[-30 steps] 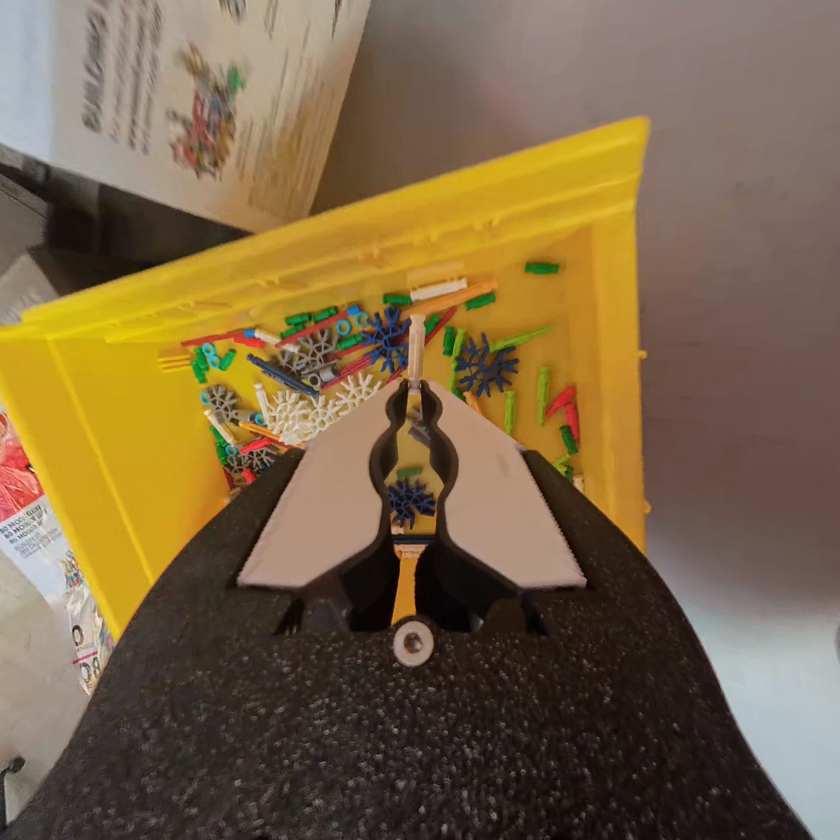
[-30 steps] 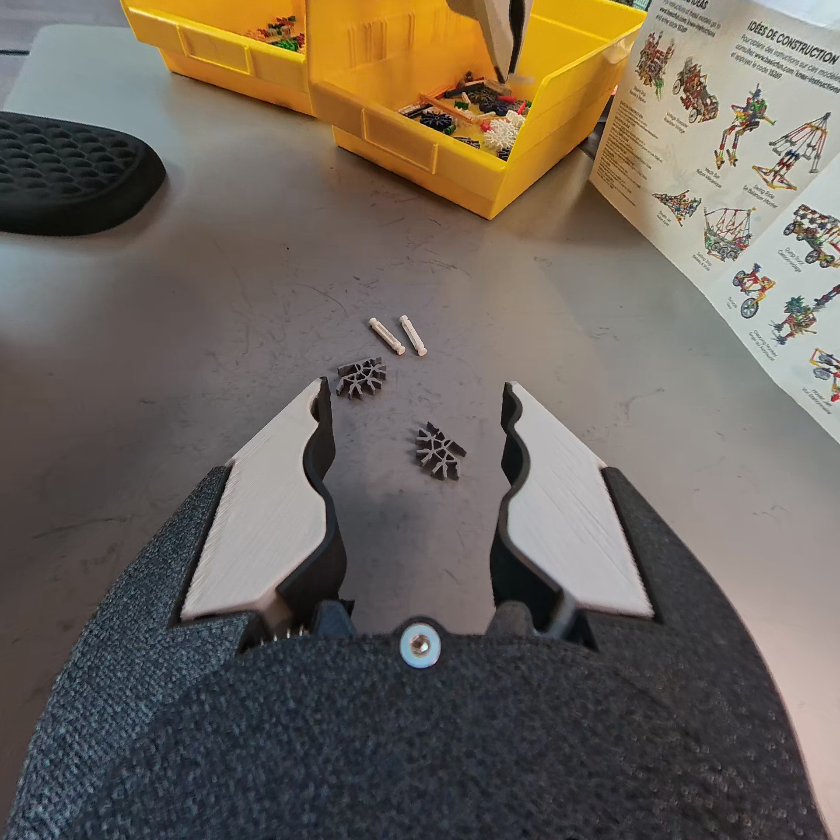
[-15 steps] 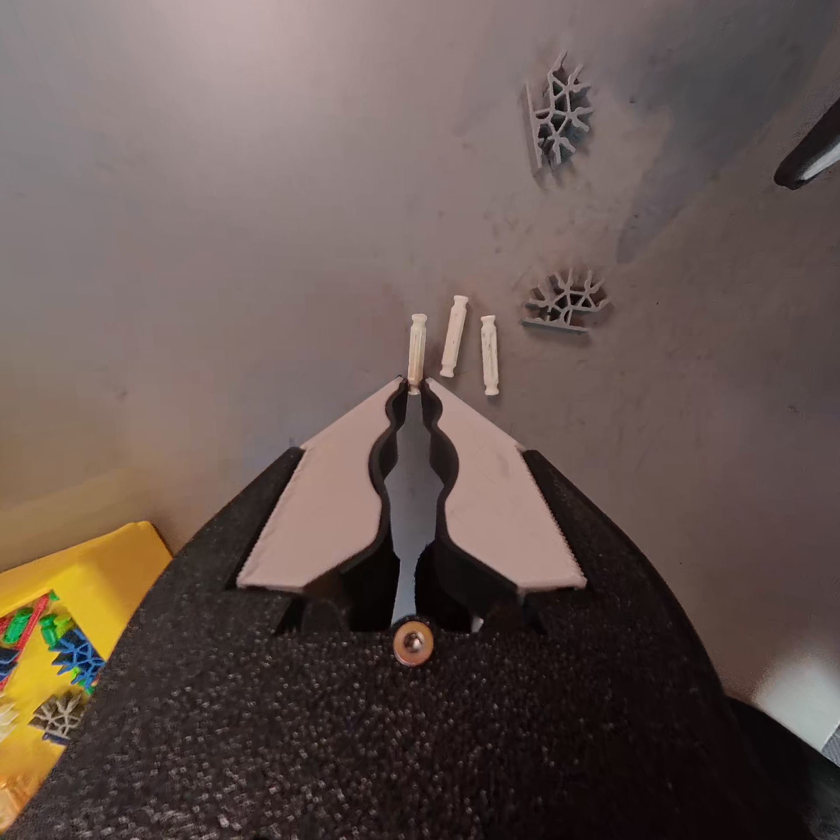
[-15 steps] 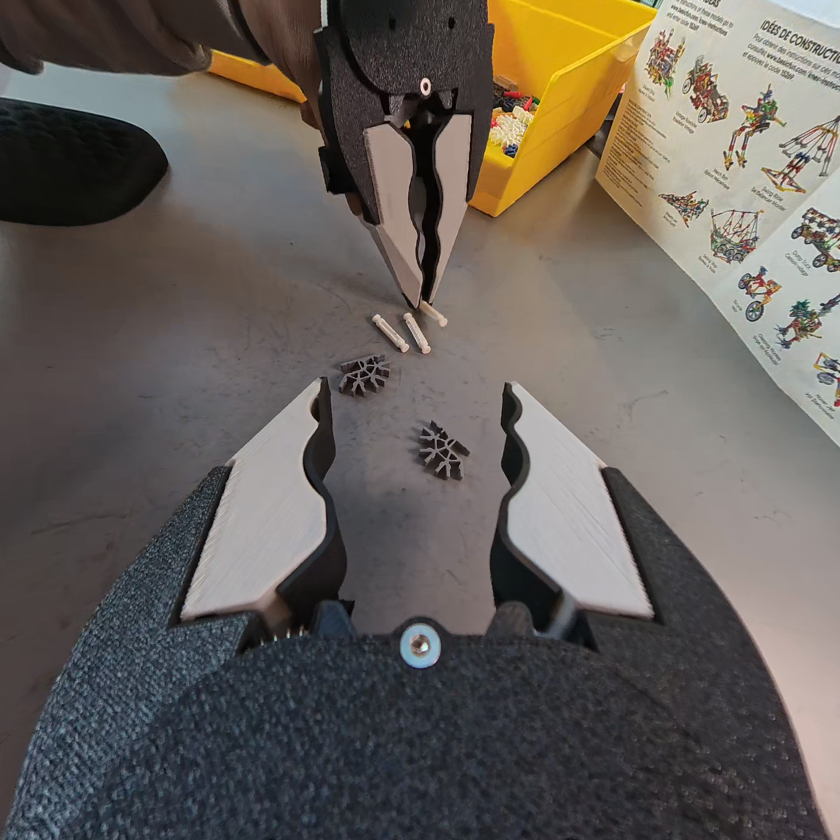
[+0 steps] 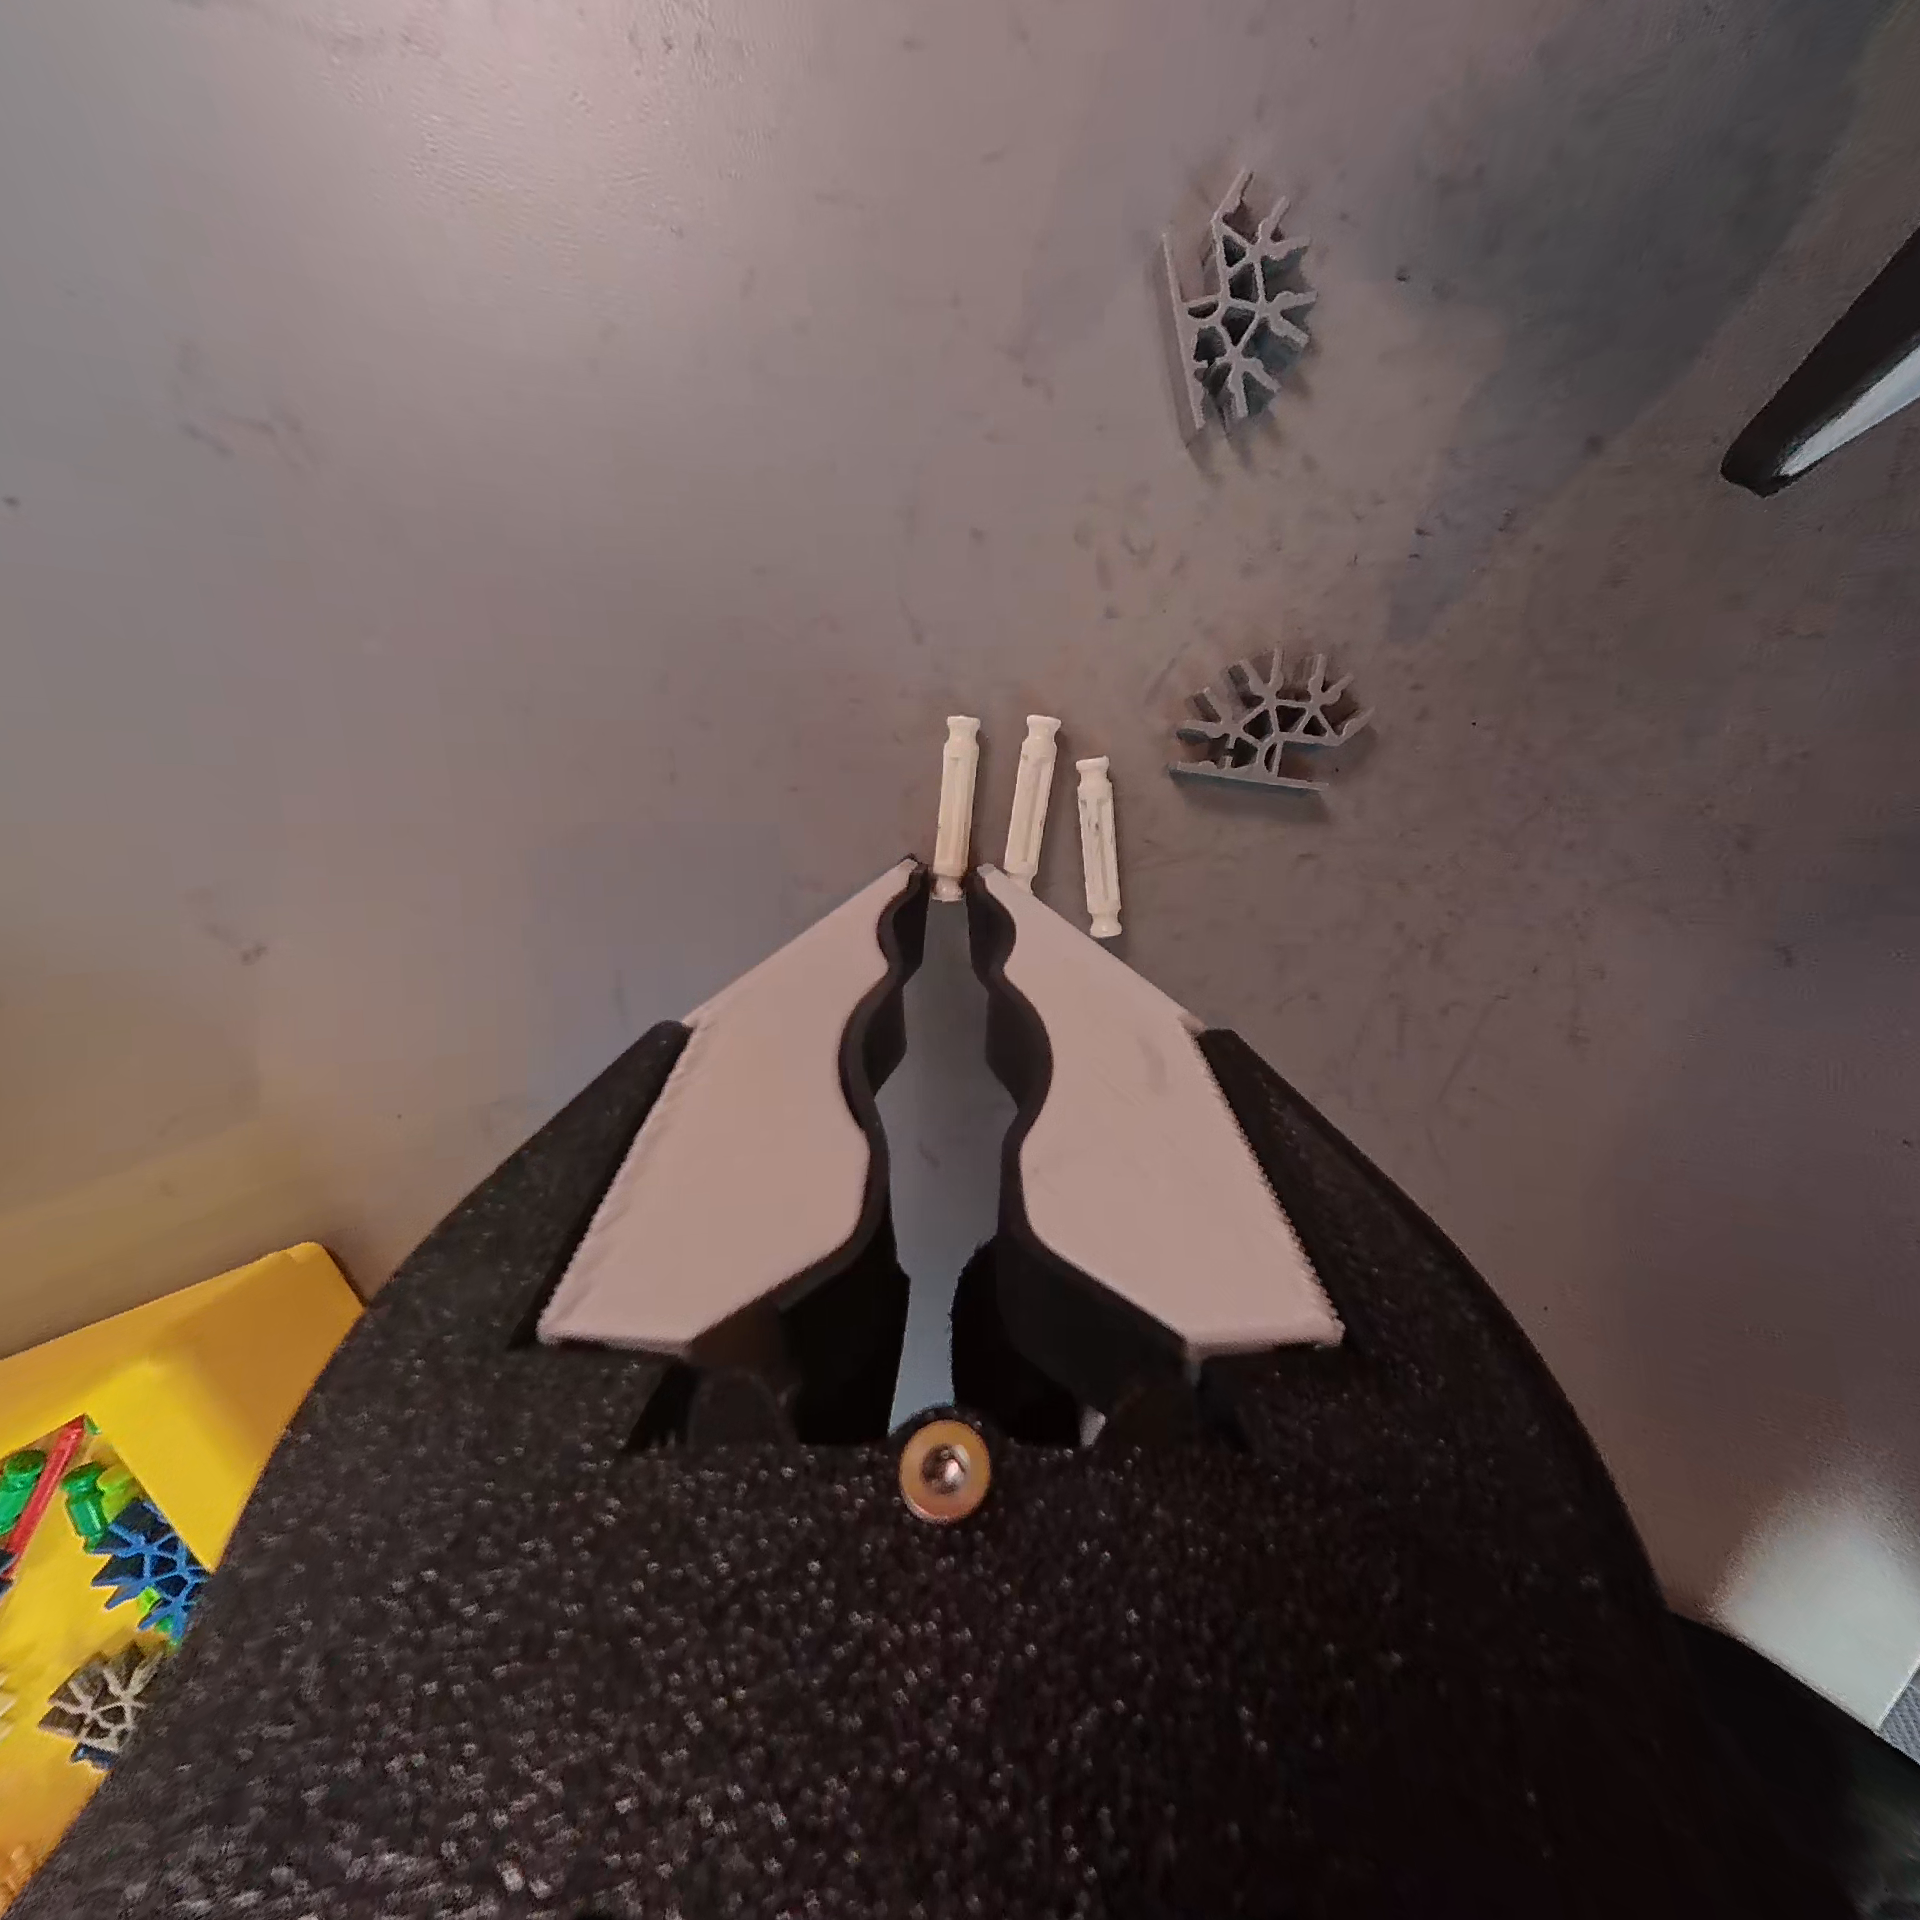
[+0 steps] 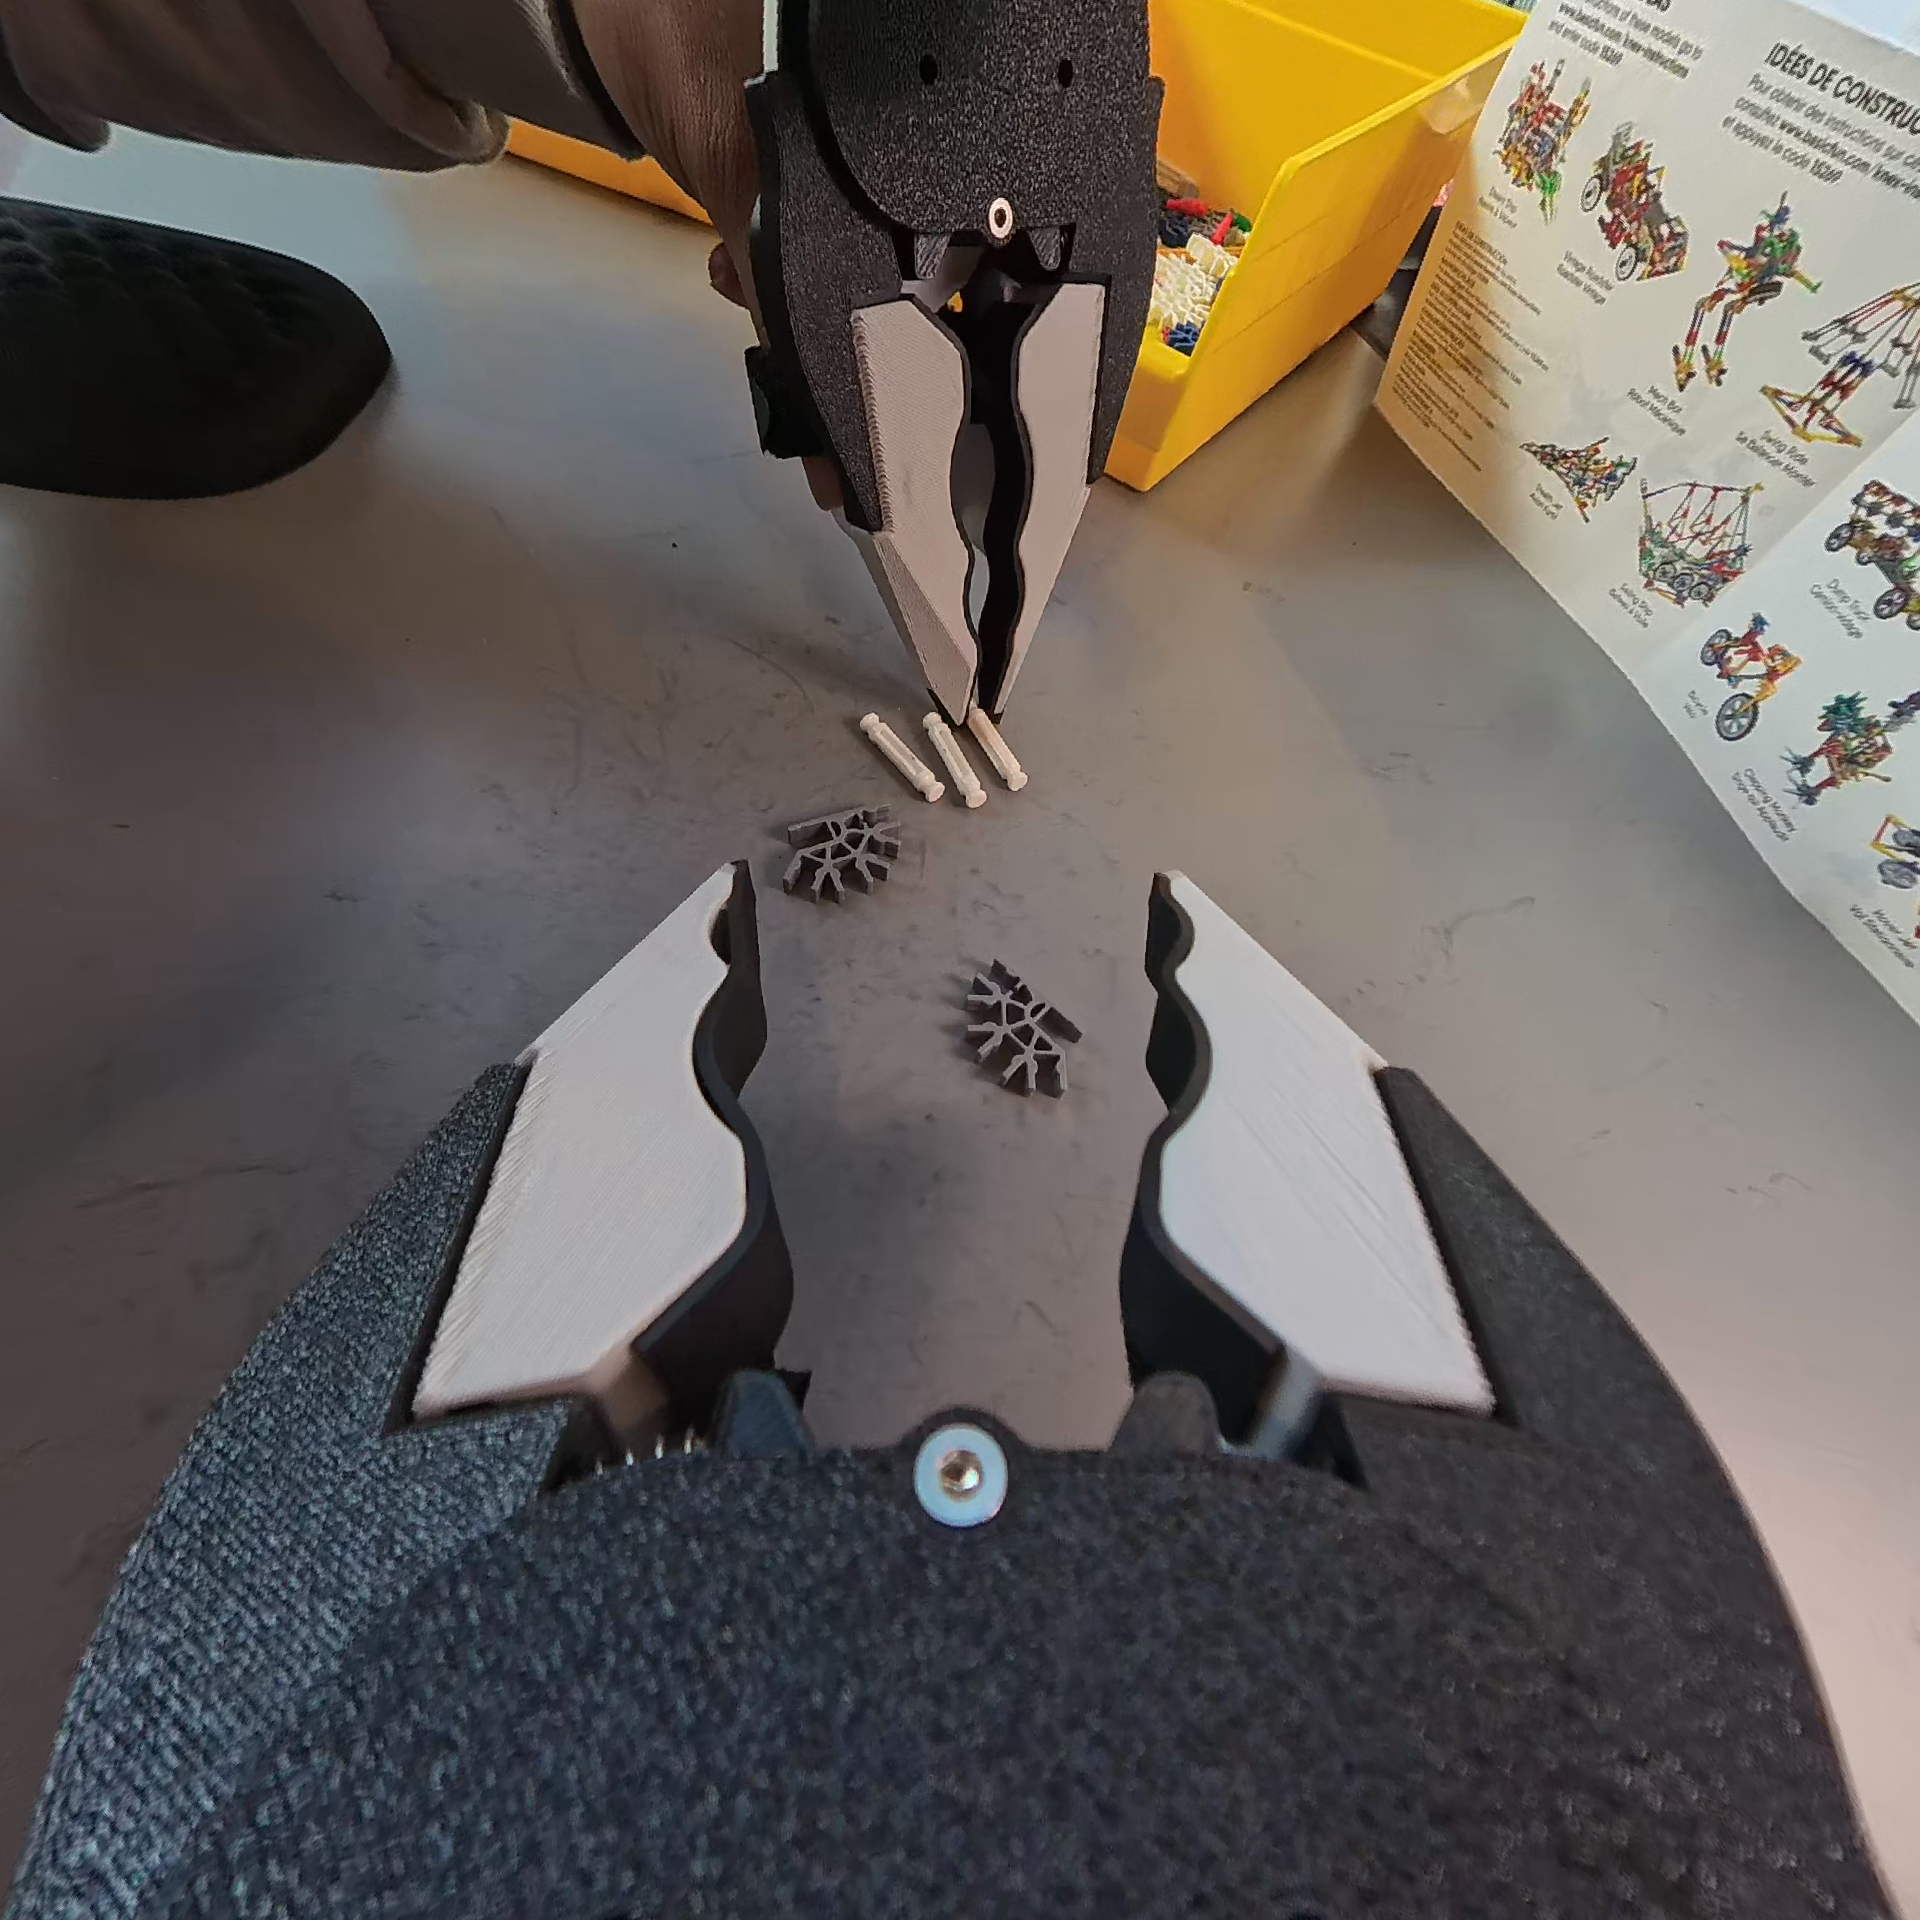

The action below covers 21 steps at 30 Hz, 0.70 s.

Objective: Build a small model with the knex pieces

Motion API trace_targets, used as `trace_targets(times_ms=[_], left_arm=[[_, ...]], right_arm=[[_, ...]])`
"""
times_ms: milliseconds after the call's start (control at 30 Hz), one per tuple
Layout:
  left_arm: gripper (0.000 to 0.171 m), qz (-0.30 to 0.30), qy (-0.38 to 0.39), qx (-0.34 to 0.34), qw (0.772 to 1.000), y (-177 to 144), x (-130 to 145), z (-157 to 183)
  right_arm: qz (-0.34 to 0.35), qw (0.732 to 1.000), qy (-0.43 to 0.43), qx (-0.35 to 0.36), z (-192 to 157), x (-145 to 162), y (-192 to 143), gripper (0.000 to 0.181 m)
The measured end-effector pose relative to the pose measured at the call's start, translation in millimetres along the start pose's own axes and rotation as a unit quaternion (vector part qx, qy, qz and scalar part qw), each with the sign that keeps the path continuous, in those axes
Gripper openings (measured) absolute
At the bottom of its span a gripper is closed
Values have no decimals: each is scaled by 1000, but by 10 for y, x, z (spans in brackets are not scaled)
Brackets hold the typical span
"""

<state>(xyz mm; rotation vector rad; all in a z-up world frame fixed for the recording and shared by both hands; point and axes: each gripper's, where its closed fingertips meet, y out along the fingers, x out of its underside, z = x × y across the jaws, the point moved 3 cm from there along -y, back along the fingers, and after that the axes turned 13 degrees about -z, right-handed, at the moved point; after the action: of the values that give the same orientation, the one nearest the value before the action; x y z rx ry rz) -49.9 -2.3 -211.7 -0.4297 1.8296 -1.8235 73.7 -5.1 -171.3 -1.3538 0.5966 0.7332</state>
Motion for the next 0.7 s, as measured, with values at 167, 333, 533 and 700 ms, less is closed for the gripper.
trace_targets(times_ms=[167, 333, 533, 700], left_arm=[[10, 6, 0, 6, 1000, -3, 8, 12], [10, 20, -6, 21, 1000, -22, 4, 30], [10, 47, -18, 21, 999, -94, -6, 21], [10, 161, -52, 17, 985, -351, -109, 38]], right_arm=[[0, 1000, -1, 1, 0, -1, 1, 73], [2, 1000, -1, 0, -1, -7, -1, 73], [1, 1000, -2, 1, -1, -9, -2, 73], [4, 1000, -1, 4, 10, -18, -14, 73]])
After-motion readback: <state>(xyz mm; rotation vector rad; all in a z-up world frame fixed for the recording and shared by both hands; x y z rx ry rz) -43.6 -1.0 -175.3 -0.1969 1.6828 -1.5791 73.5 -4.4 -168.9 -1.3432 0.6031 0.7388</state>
